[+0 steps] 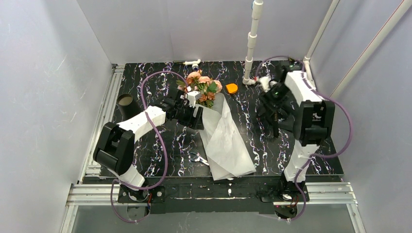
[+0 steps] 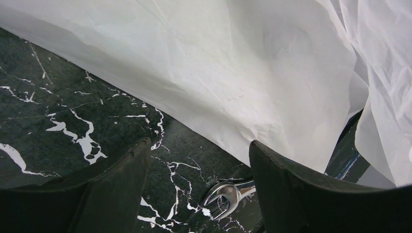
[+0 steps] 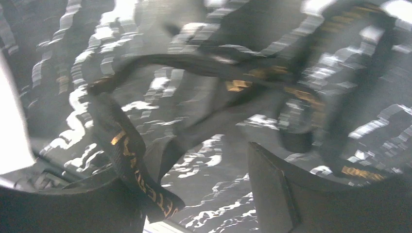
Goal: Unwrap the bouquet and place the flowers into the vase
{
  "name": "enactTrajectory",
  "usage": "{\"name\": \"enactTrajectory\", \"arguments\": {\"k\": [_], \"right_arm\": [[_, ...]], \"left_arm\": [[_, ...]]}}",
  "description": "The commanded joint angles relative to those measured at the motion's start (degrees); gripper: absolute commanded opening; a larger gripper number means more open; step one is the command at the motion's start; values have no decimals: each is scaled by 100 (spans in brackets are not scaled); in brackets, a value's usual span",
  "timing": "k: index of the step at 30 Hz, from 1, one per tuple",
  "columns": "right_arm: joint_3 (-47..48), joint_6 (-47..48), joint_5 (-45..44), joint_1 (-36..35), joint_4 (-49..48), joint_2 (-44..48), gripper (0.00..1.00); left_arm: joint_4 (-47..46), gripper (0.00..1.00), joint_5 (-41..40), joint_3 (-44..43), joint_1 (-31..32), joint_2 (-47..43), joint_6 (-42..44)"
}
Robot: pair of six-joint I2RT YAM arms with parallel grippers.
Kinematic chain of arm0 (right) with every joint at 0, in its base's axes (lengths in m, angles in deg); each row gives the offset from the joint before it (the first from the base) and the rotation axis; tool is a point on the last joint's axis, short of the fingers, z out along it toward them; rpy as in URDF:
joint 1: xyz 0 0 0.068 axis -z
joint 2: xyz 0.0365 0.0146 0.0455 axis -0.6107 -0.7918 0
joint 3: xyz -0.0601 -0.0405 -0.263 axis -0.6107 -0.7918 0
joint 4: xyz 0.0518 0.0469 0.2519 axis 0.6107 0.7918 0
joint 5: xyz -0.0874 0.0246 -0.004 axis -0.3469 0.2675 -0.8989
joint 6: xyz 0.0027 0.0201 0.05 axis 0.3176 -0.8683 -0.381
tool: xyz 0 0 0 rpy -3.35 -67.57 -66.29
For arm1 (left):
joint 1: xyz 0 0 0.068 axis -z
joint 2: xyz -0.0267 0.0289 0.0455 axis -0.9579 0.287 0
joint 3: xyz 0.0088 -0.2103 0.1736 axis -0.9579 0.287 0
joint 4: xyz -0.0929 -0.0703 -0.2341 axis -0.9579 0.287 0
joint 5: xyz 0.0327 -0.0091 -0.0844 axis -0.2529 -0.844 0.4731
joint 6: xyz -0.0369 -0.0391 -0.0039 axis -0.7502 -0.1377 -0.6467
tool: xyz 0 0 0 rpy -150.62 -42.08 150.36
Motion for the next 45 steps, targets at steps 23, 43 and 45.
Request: {"name": "enactTrajectory", "arguments": {"k": [23, 43, 45], "right_arm": [[2098, -2867, 3221, 2509, 618, -1101, 98], [875, -2894, 2301, 2507, 343, -247, 97], [778, -2740, 2142, 2496, 246, -144, 98]], "left_arm": [[-1451, 91, 809, -955, 94, 11, 1763], [-1853, 92, 1139, -1893, 634, 861, 3103], [-1903, 89, 1406, -2458, 760, 1316, 3476]]}}
